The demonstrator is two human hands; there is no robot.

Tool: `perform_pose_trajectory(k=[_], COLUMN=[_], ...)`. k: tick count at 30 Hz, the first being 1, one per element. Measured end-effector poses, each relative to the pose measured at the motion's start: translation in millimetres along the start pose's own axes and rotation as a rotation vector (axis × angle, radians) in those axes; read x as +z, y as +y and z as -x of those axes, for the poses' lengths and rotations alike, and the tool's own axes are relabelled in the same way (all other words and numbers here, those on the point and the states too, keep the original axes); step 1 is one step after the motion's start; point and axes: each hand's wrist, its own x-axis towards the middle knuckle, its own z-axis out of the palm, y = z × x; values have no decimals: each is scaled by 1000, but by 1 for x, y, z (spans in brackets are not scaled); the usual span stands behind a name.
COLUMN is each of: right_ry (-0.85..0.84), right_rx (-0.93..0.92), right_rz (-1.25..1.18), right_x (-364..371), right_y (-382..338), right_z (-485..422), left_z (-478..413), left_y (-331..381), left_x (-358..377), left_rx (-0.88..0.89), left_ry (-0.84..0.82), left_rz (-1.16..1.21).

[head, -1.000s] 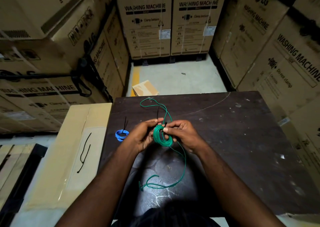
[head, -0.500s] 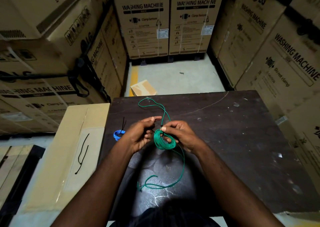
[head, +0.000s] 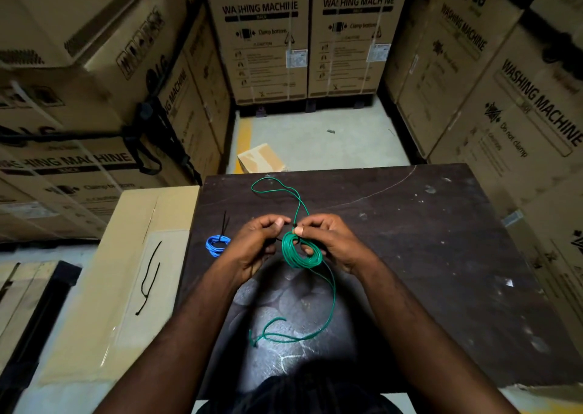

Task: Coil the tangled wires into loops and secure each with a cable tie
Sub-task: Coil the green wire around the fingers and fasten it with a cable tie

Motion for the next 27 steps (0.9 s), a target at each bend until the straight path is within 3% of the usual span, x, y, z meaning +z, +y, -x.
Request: perform_pose_trajectory(k=[27], right_ry=[18], right_rx=[-25], right_rz=[-31], right_x=[5], right_y=[0], right_z=[0], left_z=[9], left_y=[5], left_x=[4], left_rx=[22], left_ry=[-24], left_rz=[56])
